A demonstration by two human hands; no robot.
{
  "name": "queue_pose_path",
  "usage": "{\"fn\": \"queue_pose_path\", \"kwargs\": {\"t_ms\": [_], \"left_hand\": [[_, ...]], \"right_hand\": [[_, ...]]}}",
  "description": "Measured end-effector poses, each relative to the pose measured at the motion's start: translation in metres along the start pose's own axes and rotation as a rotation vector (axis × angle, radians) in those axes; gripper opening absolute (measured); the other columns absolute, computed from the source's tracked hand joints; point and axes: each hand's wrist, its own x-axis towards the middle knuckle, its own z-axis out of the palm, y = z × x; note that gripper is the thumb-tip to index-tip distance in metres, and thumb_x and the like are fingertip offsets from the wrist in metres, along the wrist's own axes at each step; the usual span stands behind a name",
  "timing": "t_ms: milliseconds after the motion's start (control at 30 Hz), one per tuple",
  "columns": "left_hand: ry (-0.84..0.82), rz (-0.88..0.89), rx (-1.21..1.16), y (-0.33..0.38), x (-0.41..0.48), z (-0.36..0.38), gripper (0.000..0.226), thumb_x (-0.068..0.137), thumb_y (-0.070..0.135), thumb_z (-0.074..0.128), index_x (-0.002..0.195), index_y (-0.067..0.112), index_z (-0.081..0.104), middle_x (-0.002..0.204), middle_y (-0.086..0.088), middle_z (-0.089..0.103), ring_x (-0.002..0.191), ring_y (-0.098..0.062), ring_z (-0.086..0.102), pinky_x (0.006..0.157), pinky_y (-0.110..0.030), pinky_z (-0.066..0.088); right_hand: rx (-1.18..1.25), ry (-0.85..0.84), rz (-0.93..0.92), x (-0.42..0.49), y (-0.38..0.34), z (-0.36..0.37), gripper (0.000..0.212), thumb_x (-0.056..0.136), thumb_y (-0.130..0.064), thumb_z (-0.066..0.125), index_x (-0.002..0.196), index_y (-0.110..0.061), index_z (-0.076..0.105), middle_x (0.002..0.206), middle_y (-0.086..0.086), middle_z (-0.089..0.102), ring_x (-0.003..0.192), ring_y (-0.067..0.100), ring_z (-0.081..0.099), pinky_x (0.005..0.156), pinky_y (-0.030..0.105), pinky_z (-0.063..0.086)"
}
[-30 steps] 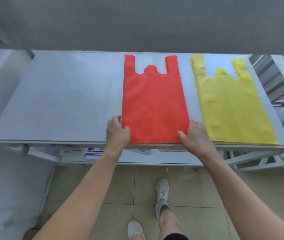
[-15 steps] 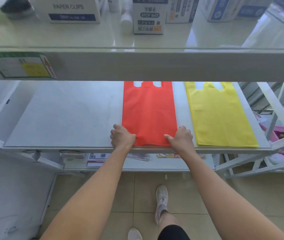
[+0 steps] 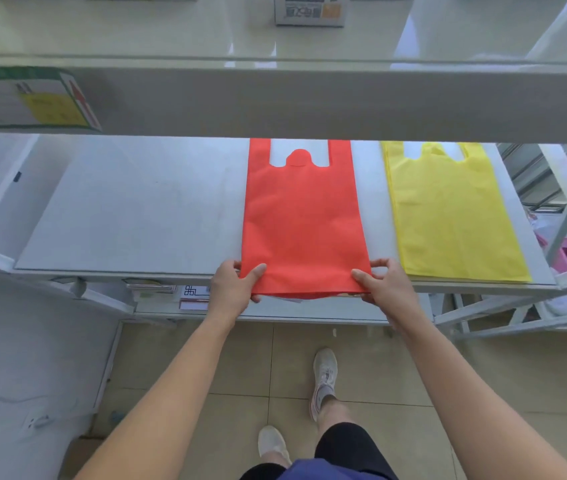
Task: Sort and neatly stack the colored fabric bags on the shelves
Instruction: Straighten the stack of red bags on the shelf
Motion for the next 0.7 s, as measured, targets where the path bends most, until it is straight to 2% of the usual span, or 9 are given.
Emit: {"fn": "queue_pose_path", "kwargs": {"t_ms": [67,133,167,233,300,367,433,567,700], "left_hand": [[0.150,0.060,0.228,-0.009,-0.007,0.001,0.053,0.084,0.051,0.080,0.106,0.015,0.048,0.098,-0.004,0.067,0.078,-0.027,0.069,0.076,-0.046,0.057],[0.320,0.363,0.433,-0.014,-0.013,0.010,0.046,0.085,0.039,0.080,0.107,0.015,0.048,0.100,-0.003,0.059,0.091,-0.027,0.058,0.082,-0.046,0.051],[0.341,0.561,0.498,-0.011,-0.016,0.015,0.040,0.086,0.033,0.080,0.108,0.014,0.052,0.102,-0.003,0.057,0.094,-0.026,0.056,0.085,-0.045,0.050],[0.225,0.880,0.628,-0.003,-0.019,0.025,0.032,0.086,0.032,0.079,0.108,0.016,0.062,0.117,-0.003,0.059,0.111,-0.027,0.056,0.093,-0.044,0.047],[0.092,1.041,0.799,0.004,-0.017,0.035,0.031,0.082,0.035,0.079,0.106,0.019,0.068,0.147,-0.005,0.051,0.139,-0.027,0.046,0.108,-0.044,0.040],[0.023,1.105,0.861,0.015,-0.016,0.043,0.034,0.081,0.039,0.078,0.108,0.020,0.070,0.155,-0.004,0.047,0.148,-0.025,0.039,0.119,-0.044,0.030],[-0.077,1.115,0.881,0.024,-0.016,0.050,0.046,0.083,0.048,0.077,0.117,0.018,0.068,0.147,-0.003,0.056,0.143,-0.024,0.046,0.121,-0.044,0.030],[-0.182,1.096,1.050,0.032,-0.018,0.056,0.076,0.074,0.055,0.084,0.136,0.018,0.061,0.152,-0.008,0.052,0.145,-0.028,0.044,0.116,-0.043,0.038],[-0.224,1.014,1.105,0.038,-0.021,0.046,0.077,0.079,0.052,0.080,0.144,0.024,0.052,0.152,0.000,0.049,0.134,-0.023,0.051,0.103,-0.039,0.045]], "right_hand": [[0.028,0.017,-0.011,-0.009,0.008,0.002,0.037,0.095,-0.017,0.075,0.119,-0.008,0.048,0.102,0.014,0.076,0.066,0.017,0.076,0.057,0.026,0.056],[0.078,0.013,-0.006,-0.012,0.014,0.005,0.036,0.097,-0.021,0.073,0.120,-0.009,0.047,0.105,0.013,0.076,0.071,0.025,0.078,0.060,0.029,0.057],[0.103,0.009,0.005,-0.012,0.017,0.006,0.034,0.099,-0.023,0.071,0.120,-0.010,0.047,0.106,0.013,0.076,0.074,0.029,0.078,0.062,0.031,0.058],[0.161,-0.005,0.026,-0.013,0.020,0.004,0.029,0.102,-0.023,0.065,0.121,-0.011,0.046,0.108,0.013,0.074,0.076,0.034,0.079,0.064,0.035,0.060],[0.228,-0.021,0.038,-0.014,0.020,0.002,0.022,0.105,-0.019,0.060,0.122,-0.011,0.047,0.108,0.012,0.072,0.077,0.034,0.078,0.064,0.035,0.062],[0.268,-0.031,0.035,-0.015,0.020,0.001,0.016,0.107,-0.014,0.056,0.120,-0.012,0.047,0.106,0.012,0.072,0.075,0.032,0.078,0.063,0.033,0.063],[0.274,-0.046,0.021,-0.016,0.020,0.000,0.017,0.106,-0.011,0.056,0.122,-0.011,0.047,0.104,0.012,0.073,0.075,0.030,0.078,0.063,0.031,0.063],[0.270,-0.087,0.009,-0.017,0.020,0.000,0.025,0.104,-0.010,0.060,0.127,-0.008,0.050,0.101,0.010,0.075,0.076,0.025,0.078,0.064,0.028,0.062],[0.228,-0.109,0.025,-0.019,0.021,-0.004,0.030,0.099,-0.010,0.068,0.127,-0.006,0.055,0.102,0.014,0.079,0.082,0.029,0.079,0.063,0.025,0.060]]}}
